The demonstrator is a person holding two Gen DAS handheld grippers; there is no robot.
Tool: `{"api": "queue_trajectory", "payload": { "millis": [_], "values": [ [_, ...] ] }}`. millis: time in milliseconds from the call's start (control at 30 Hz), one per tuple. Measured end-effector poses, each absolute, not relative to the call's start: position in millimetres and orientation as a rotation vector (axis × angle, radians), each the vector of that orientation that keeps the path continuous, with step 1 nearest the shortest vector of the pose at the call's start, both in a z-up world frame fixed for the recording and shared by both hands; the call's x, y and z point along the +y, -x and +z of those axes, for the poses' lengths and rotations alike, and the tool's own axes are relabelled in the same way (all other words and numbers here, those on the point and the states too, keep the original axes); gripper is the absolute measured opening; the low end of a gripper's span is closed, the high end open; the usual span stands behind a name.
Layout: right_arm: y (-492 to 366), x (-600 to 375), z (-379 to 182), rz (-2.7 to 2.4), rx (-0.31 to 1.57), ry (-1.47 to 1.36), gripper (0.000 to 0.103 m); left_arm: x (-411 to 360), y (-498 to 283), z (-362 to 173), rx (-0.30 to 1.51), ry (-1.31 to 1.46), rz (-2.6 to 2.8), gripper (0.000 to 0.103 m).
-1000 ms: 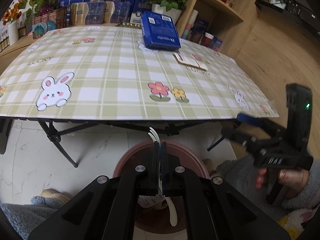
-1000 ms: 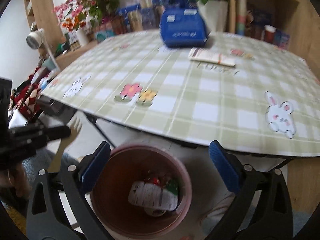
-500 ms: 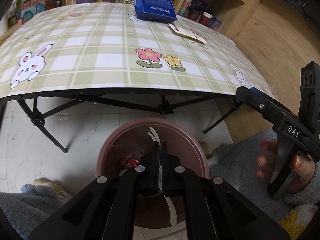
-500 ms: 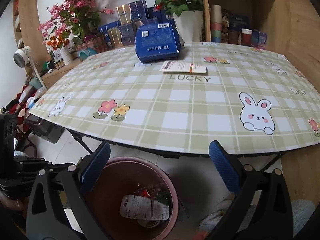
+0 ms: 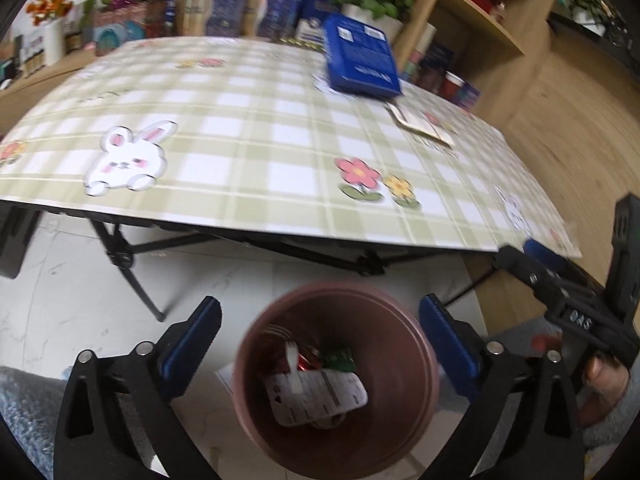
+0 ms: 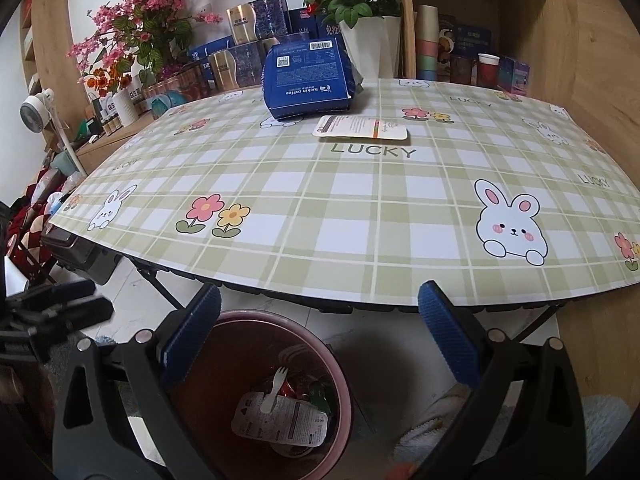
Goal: Collect trash
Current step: 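Open the right gripper over the bin while the left gripper releases the fork into it, then move both grippers back over the table toward the paper cup and blue coffee bag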
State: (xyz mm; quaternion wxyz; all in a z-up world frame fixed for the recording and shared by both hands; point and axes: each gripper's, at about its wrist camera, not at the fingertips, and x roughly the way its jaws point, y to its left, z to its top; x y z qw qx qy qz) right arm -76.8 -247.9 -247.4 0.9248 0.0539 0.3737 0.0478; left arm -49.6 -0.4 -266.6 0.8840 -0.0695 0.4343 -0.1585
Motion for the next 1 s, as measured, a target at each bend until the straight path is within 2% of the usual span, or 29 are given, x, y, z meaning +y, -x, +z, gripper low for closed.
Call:
{"api": "queue_trajectory", "payload": {
  "millis": [733,1000],
  "values": [
    [51,-261,-238,0.124,0.807,-0.133,0.097,17,19,-221,0.754,0.084,-0.227,0.097],
    [20,-266,-229,0.092,0.849,0.026,0.097,14,-9,-208,0.762,0.051,-0.229,0.097]
  ]
}}
